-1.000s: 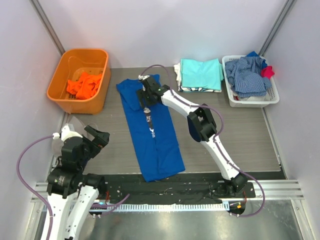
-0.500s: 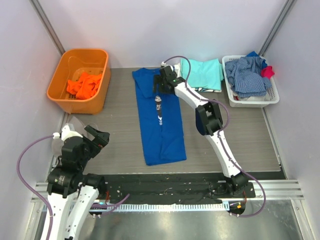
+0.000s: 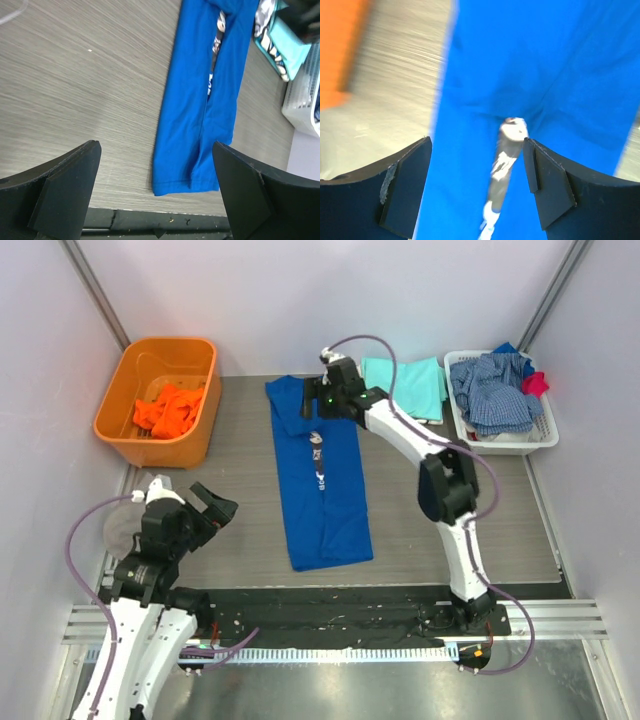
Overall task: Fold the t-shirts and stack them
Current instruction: Fold the tshirt
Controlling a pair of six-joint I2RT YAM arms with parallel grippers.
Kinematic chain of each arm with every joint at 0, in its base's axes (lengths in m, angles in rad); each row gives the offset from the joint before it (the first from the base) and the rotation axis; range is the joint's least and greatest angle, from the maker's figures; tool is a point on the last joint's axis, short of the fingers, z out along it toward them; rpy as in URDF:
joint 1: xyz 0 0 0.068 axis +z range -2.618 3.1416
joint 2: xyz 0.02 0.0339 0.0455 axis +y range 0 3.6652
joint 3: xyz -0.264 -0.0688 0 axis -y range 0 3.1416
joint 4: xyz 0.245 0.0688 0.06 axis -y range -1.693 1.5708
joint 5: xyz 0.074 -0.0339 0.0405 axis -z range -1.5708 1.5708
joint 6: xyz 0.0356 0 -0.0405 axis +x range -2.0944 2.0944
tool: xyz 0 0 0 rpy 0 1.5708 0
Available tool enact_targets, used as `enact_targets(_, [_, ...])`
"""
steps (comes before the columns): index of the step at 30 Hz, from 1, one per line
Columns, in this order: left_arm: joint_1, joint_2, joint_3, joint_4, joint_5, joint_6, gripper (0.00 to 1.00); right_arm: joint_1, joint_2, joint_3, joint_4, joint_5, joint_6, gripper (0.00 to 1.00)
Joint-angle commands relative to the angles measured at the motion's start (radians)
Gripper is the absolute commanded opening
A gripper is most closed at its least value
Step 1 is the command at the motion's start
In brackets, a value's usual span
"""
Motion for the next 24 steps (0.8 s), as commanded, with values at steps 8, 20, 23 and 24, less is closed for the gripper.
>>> enact_targets(8, [-0.06,-0.016,-0.213,0.222,0.167,-0.079,0.97,0.006,-0.762,-0.704,0.082,0.144,0.051,0.82])
enact_targets(20, [-0.241,0.544,-0.146,0.604,0.029,0.007,0.99,0.006,-1.047,-1.082,0.059,0.127,0.119,0.82])
enact_targets(23, [-0.278,0.745,-0.017,0.673,0.015,0.068,0.99,0.007,-1.077,-1.128,0.058,0.113,0.132,0.82])
enact_targets(24, [-0.29,0.782,0.005,0.682,0.008,0.08,0.99,0.009,-1.086,-1.151,0.061,0.11,0.138,0.82])
